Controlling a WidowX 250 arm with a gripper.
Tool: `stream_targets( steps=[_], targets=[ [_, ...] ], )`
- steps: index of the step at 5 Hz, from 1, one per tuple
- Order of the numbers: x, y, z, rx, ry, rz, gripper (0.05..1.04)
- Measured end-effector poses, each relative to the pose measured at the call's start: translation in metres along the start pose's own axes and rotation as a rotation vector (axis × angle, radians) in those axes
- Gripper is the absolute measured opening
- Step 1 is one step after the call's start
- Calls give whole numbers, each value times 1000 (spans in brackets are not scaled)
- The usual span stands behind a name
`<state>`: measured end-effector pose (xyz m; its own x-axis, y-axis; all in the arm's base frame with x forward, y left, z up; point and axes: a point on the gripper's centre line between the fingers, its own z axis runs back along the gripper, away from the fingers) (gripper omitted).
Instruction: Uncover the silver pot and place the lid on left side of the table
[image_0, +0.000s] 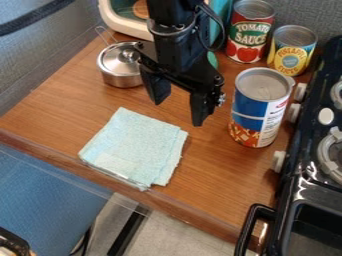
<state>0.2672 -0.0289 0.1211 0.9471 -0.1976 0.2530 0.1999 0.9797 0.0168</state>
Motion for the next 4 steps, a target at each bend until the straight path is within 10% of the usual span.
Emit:
stream_targets(
  steps=[4],
  targets=[
    [80,103,-30,85,22,168,1001]
  ],
)
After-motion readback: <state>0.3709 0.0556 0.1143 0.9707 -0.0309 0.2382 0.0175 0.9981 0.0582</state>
